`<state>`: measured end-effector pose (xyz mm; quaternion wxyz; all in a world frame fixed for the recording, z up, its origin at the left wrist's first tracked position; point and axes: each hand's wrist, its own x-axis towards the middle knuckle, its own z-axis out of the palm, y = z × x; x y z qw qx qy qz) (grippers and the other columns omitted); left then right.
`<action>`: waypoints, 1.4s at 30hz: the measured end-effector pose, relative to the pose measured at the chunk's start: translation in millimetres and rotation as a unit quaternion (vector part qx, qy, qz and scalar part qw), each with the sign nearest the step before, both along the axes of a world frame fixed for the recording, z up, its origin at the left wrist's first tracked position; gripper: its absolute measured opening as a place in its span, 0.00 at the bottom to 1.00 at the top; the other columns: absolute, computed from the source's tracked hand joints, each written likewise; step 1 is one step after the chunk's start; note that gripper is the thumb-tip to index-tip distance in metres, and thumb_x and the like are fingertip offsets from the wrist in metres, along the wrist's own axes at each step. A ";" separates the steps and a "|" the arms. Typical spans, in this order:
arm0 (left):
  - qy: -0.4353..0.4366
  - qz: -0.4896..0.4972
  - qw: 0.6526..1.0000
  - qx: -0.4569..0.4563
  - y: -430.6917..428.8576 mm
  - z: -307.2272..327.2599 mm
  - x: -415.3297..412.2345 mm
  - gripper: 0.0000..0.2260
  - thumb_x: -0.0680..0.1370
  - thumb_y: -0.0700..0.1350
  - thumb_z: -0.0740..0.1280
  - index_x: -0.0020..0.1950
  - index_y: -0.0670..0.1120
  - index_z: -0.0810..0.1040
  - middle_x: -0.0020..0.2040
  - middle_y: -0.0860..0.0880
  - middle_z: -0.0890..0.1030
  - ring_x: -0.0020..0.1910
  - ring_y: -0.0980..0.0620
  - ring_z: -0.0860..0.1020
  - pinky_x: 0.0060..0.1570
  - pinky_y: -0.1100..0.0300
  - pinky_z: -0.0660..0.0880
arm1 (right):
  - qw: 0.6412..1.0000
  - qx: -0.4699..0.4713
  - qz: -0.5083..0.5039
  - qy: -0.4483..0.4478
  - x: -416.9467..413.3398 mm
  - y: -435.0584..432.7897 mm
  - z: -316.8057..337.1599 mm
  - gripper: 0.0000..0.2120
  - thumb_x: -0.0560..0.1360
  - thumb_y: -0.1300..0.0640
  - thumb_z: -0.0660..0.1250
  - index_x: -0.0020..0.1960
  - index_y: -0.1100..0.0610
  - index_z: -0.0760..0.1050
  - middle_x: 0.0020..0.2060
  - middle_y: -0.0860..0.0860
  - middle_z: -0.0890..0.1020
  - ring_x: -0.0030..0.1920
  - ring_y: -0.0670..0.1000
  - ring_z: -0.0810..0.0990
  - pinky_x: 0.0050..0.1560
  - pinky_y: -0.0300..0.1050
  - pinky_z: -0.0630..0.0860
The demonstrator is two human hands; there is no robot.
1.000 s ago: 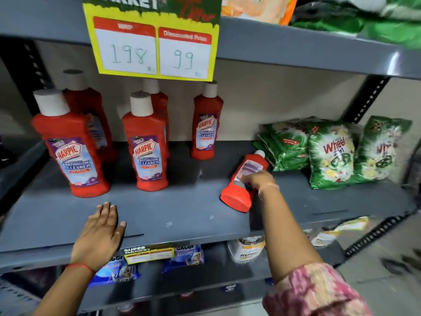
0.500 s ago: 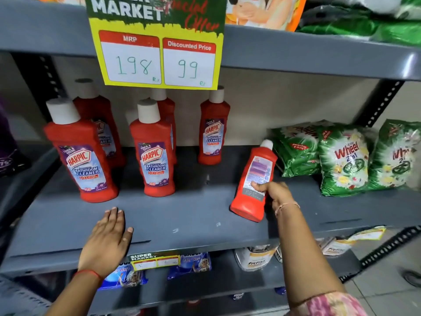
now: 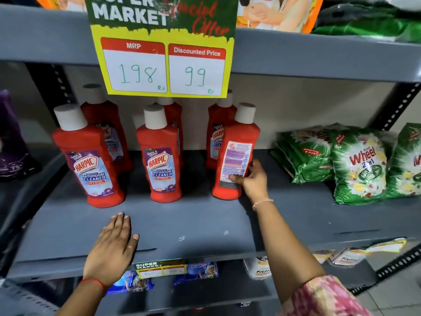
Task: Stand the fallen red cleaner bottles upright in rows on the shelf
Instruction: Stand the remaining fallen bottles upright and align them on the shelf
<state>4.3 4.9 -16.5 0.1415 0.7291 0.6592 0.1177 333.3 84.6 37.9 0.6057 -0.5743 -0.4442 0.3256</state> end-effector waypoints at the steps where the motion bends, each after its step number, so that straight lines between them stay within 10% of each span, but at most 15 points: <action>1: -0.002 0.001 1.000 0.001 0.0 0.2 0.0 0.26 0.79 0.51 0.49 0.73 0.43 0.45 0.77 0.46 0.46 0.76 0.51 0.44 0.76 0.56 0.44 | 1.000 0.002 0.004 -0.019 -1.8 0.6 -2.1 0.25 0.57 0.73 0.75 0.40 0.50 0.68 0.44 0.54 0.80 0.45 0.54 0.79 0.47 0.44 0.77; 7: -0.005 0.002 1.000 0.000 -1.0 1.9 0.7 0.26 0.79 0.51 0.49 0.73 0.43 0.45 0.77 0.45 0.46 0.76 0.51 0.44 0.76 0.56 0.44 | 0.994 0.012 0.005 -0.105 -5.8 -10.0 -8.8 0.27 0.57 0.64 0.78 0.50 0.55 0.69 0.47 0.53 0.79 0.48 0.54 0.79 0.54 0.57 0.77; 14: 0.004 0.003 1.000 0.000 -0.1 0.5 -0.4 0.28 0.78 0.55 0.44 0.73 0.43 0.45 0.77 0.46 0.46 0.76 0.51 0.44 0.76 0.56 0.44 | 0.962 -0.061 -0.195 -0.180 -63.9 -22.7 -37.3 0.59 0.49 0.45 0.80 0.71 0.61 0.53 0.64 0.63 0.66 0.64 0.63 0.63 0.65 0.58 0.62; 22: 0.009 -0.001 1.000 0.011 2.0 -2.3 -2.7 0.43 0.63 0.63 0.31 0.73 0.43 0.45 0.77 0.47 0.45 0.68 0.60 0.38 0.74 0.58 0.41 | 0.951 -0.087 -0.211 -0.207 -81.2 -18.0 -44.6 0.47 0.60 0.57 0.71 0.71 0.63 0.49 0.58 0.64 0.67 0.59 0.66 0.67 0.62 0.58 0.68; 29: 0.007 0.000 1.000 0.004 0.6 -1.8 -2.2 0.34 0.71 0.59 0.39 0.73 0.42 0.45 0.77 0.46 0.46 0.71 0.58 0.40 0.76 0.55 0.44 | 0.956 -0.064 -0.222 -0.181 -78.6 -21.2 -43.5 0.41 0.56 0.54 0.79 0.62 0.64 0.62 0.55 0.63 0.72 0.57 0.63 0.68 0.60 0.55 0.66; 37: 0.013 -0.005 1.000 -0.005 0.8 -3.4 -2.0 0.30 0.75 0.56 0.40 0.73 0.42 0.43 0.77 0.46 0.44 0.72 0.56 0.39 0.75 0.56 0.43 | 0.998 -0.048 -0.018 -0.028 -37.2 -34.9 -45.7 0.19 0.65 0.73 0.69 0.48 0.56 0.69 0.46 0.56 0.79 0.39 0.39 0.79 0.41 0.27 0.74; 42: 0.013 -0.005 1.000 -0.007 1.3 -3.1 -1.3 0.32 0.73 0.57 0.40 0.73 0.42 0.44 0.77 0.45 0.45 0.74 0.54 0.41 0.75 0.55 0.43 | 0.993 -0.083 0.088 0.010 -13.5 -21.5 -41.7 0.19 0.67 0.78 0.62 0.52 0.60 0.72 0.53 0.56 0.76 0.52 0.54 0.75 0.43 0.27 0.76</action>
